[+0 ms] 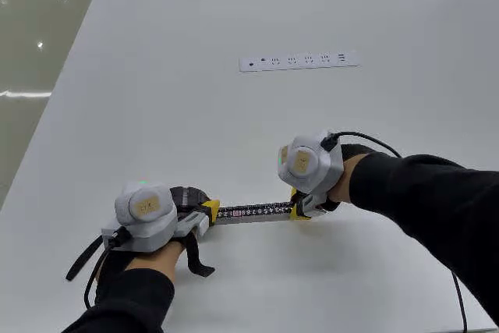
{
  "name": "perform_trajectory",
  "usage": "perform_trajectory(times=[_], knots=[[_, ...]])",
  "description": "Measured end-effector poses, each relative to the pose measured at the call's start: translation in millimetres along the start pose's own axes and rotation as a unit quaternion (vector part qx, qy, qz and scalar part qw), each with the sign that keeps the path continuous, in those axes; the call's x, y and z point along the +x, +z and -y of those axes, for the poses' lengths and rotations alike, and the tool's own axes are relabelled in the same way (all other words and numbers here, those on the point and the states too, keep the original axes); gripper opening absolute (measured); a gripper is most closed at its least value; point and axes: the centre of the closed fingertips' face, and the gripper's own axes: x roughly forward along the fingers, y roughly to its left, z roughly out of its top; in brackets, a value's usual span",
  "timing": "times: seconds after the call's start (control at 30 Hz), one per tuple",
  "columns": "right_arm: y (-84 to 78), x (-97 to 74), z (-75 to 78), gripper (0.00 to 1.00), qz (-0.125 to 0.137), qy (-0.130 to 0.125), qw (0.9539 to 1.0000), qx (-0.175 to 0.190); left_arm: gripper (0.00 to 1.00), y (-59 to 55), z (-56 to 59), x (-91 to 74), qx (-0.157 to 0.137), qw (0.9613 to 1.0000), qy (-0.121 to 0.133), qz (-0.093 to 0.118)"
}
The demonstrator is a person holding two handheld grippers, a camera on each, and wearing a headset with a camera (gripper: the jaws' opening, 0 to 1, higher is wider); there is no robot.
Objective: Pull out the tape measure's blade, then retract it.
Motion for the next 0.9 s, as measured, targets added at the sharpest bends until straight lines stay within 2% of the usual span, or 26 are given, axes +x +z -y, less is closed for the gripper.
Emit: perform_trajectory(times=[0.23,0.9], knots=[[3.3,0.9,0.2,0.08,0.010,-0.004,0.9999,0.002,0.58,0.2,0.1,0.1,0.000,1.0000,0.001,0.001],[15.1,5.8,0.4,0.08,0.003,0.000,1.0000,0.001,0.58,0.0,0.0,0.6,0.001,1.0000,0.000,-0.001]])
